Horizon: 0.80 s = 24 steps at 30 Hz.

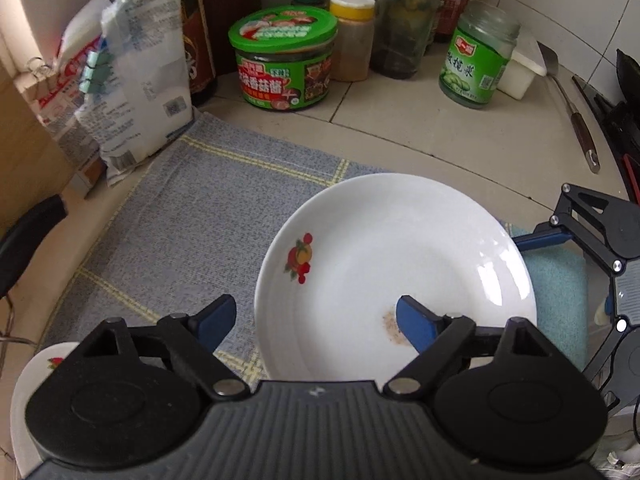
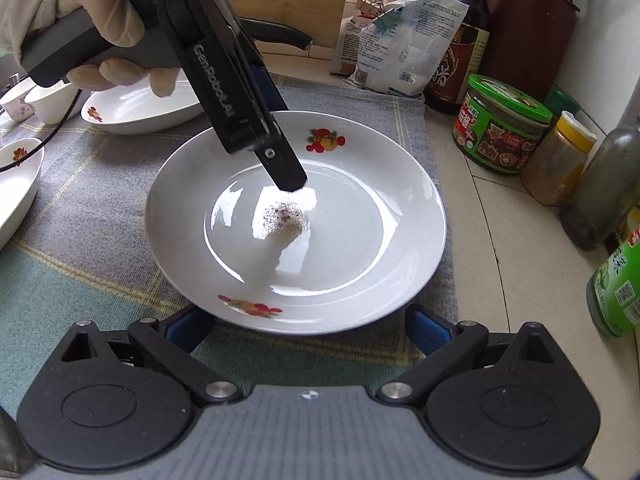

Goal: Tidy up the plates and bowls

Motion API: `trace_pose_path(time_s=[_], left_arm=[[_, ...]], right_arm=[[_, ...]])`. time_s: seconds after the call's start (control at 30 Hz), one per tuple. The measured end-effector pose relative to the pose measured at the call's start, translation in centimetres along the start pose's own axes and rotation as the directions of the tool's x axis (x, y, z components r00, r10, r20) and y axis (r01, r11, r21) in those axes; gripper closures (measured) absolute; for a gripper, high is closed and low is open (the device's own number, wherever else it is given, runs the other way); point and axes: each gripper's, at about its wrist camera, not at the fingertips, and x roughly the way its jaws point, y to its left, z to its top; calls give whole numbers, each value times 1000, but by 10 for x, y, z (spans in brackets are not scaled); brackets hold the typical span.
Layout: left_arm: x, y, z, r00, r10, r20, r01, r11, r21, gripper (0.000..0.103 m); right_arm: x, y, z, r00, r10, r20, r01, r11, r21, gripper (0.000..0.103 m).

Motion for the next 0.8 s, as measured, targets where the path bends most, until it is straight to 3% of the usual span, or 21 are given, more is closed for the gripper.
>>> trace_pose_path(time_s=[0.17,0.3,0.43,0.6,0.8], left_arm=[[-55,-15,-24,987,99,128,-96,995,-36,6],[-94,-36,-51,960,194,200,-175,979,-107,4],[-122,-60,-85,937,257,237,-209,955,-209,3],[-143,-94,-131,902,348,254,-252,905,-343,3],[-151,-122,-178,854,482,194,-353,812,-465,3]], right_arm=[[-24,14,-13,999,-55,0,55,998,-16,0],[-46,24,-16,996,-65,67,65,998,3,0],[-62,32,-14,990,-55,133,52,998,25,0],[-69,43,-12,985,-13,172,11,1000,13,0],[-60,61,-13,984,82,156,-75,996,-51,0]])
